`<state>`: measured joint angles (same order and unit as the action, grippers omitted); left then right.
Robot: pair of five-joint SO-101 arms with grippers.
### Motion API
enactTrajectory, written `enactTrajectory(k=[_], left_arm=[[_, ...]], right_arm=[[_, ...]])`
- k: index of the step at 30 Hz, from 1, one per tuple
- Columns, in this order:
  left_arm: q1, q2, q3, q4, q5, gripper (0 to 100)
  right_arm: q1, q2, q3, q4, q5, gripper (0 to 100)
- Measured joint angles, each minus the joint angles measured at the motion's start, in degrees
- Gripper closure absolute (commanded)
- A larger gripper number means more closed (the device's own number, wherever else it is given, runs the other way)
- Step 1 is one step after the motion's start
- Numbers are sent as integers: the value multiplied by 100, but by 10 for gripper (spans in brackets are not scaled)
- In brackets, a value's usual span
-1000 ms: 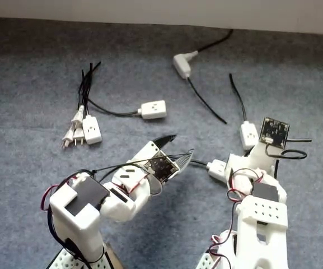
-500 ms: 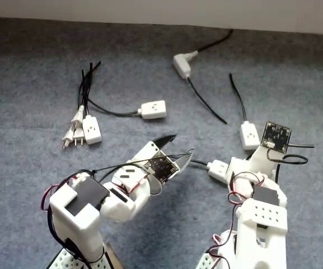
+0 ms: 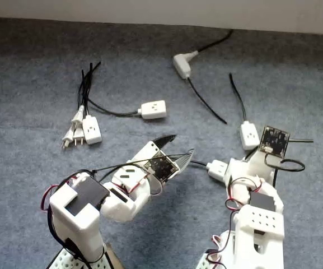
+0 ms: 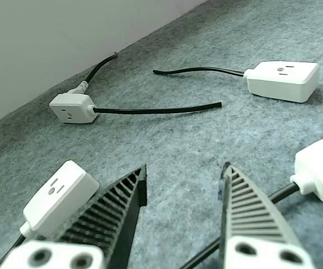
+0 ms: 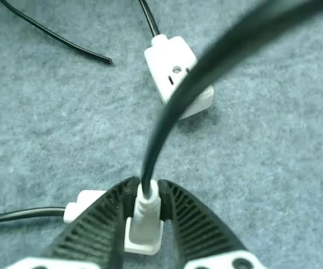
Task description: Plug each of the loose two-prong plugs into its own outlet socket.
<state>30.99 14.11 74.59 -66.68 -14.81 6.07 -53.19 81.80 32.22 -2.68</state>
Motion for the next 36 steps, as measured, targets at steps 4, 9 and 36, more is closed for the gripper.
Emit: enactTrajectory(k=[4, 9, 36], left_arm=[[0, 0, 0, 0, 0, 787], [0, 0, 0, 0, 0, 787], [0, 0, -105, 0, 0, 787]], right_arm=[[-9, 0, 62, -26, 0, 993], [-237, 0, 132, -26, 246, 993], [-466, 35, 1407, -2752, 316, 993]])
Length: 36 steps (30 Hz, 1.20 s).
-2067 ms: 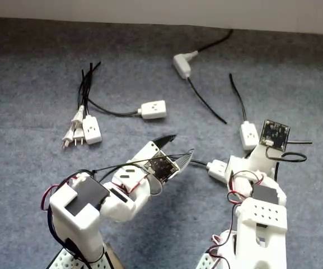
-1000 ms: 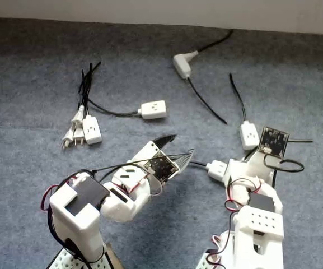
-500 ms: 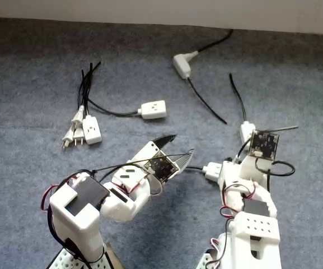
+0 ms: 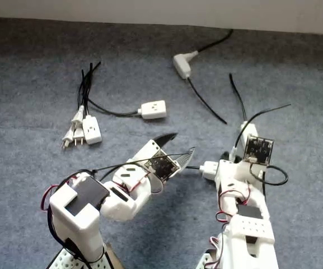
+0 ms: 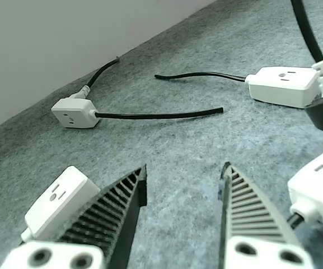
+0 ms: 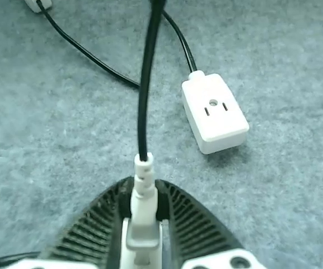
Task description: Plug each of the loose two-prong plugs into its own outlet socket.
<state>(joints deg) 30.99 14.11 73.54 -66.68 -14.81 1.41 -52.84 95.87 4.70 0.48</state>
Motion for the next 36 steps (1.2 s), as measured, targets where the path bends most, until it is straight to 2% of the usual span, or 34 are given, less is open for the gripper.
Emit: enactTrajectory(k=[3, 7, 21, 24, 36], left_arm=[[0, 0, -18, 0, 0, 787], [0, 0, -18, 0, 0, 787], [0, 0, -18, 0, 0, 787], [0, 0, -18, 0, 0, 787], [0, 0, -18, 0, 0, 787]], right_arm=[[26, -53, 18, -316, 0, 993], [70, -651, 18, -9, 0, 993], [70, -4607, 18, 3675, 18, 993], [70, -5011, 18, 4237, 281, 993], [70, -5108, 26, 3912, 642, 993]])
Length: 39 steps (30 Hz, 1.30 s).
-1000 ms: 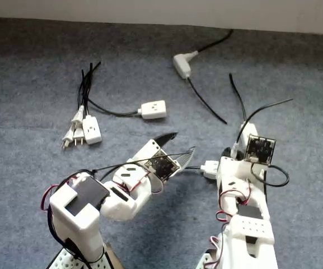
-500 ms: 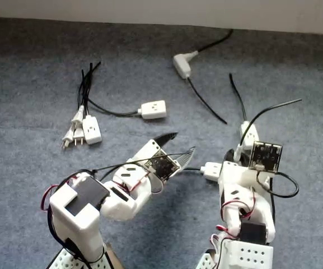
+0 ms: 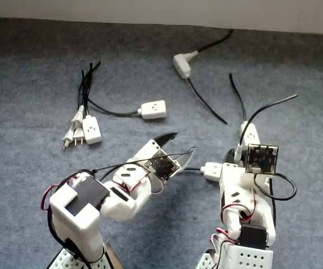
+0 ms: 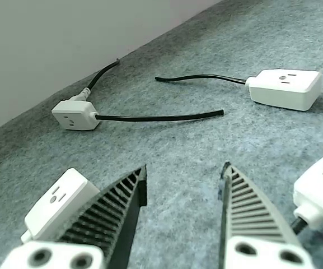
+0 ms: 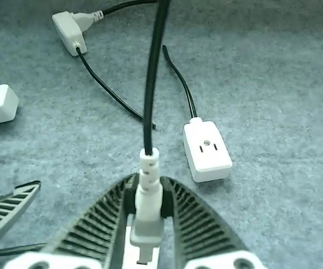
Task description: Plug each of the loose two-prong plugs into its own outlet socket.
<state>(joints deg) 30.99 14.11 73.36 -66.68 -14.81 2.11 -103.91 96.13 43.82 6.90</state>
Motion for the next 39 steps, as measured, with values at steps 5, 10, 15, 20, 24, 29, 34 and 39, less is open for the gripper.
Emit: enactTrajectory(k=[5, 10, 15, 20, 24, 29, 34, 39], left_arm=[[0, 0, 0, 0, 0, 787], [0, 0, 0, 0, 0, 787], [0, 0, 0, 0, 0, 787], [0, 0, 0, 0, 0, 787], [0, 0, 0, 26, 0, 787], [0, 0, -202, 466, 0, 787], [378, 0, -281, 826, 0, 787], [1073, 0, -580, 1222, 0, 787]], right_arm=[[0, 0, 0, 0, 870, 993], [0, 0, 0, 0, 914, 993], [0, 0, -158, 62, 914, 993], [-167, 0, -765, 686, 545, 993], [-334, 457, -1345, 914, 448, 993], [-360, 1873, -2198, 923, 35, 993], [-378, 3086, -3033, 888, -360, 993], [-387, 3376, -3218, 527, -563, 993]])
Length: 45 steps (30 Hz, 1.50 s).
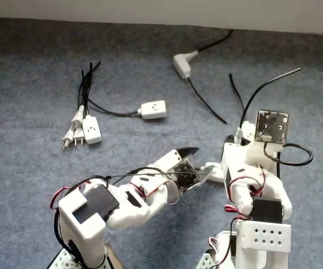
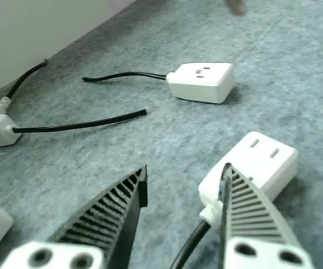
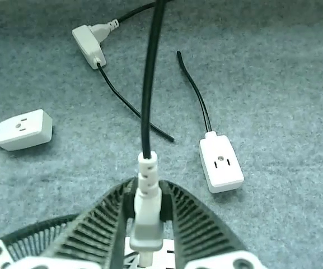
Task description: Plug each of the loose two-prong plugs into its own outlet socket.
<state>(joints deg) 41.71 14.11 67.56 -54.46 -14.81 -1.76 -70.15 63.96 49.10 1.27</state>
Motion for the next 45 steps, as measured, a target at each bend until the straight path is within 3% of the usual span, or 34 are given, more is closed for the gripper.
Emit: enactTrajectory(k=[9, 18, 29, 32, 39, 45], left_arm=[[633, -88, -1204, 2075, 18, 787], [818, -308, -932, 1873, 18, 787], [695, -2224, 615, 1644, 9, 787], [765, -2224, 580, 2057, 0, 787], [888, -1811, -176, 3938, 0, 787], [721, -1090, -976, 4167, 0, 787]], right_arm=[[642, 26, -9, -466, -9, 993], [703, 26, -9, -466, -9, 993], [712, 26, 18, -615, -9, 993], [712, 26, 220, -800, -9, 993], [712, 26, 255, -844, -9, 993], [712, 26, 255, -844, -9, 993]])
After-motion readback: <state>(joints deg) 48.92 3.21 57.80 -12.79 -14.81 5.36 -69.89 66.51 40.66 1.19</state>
